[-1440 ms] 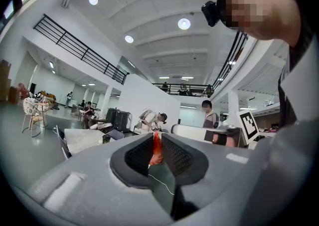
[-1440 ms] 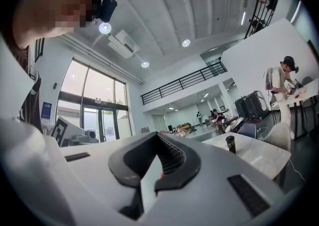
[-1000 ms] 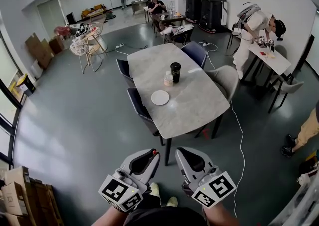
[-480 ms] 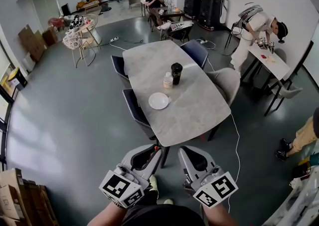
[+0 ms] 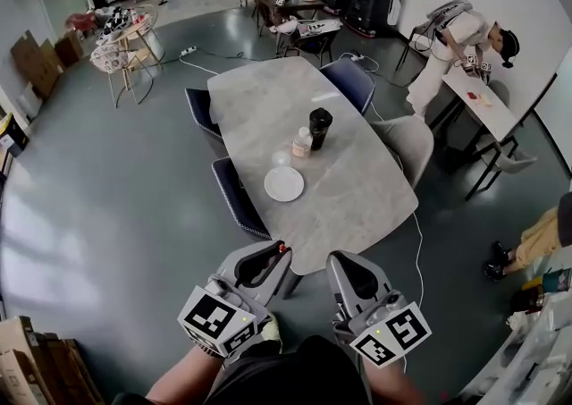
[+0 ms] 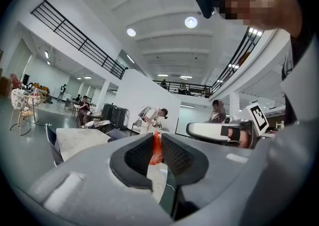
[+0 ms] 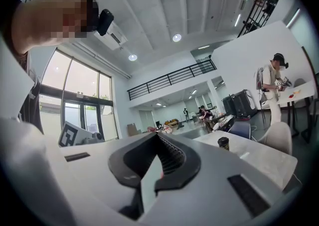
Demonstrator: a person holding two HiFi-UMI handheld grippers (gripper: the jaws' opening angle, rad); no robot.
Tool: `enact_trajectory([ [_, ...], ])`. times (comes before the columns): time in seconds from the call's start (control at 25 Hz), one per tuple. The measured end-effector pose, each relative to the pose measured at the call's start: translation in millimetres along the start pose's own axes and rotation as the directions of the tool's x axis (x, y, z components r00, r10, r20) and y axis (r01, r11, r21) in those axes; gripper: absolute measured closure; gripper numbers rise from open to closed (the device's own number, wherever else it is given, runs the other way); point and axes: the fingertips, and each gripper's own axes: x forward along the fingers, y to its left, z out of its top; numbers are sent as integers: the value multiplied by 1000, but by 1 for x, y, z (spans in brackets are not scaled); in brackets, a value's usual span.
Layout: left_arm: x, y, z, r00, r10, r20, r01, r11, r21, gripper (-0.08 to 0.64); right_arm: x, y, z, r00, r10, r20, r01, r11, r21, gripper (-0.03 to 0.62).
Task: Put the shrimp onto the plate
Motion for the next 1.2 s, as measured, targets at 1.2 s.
enact_trajectory([
  [1.2, 225, 202, -92, 934, 141, -327, -92, 983, 162, 506, 199, -218, -13, 979, 170, -109, -154, 977, 145, 591],
])
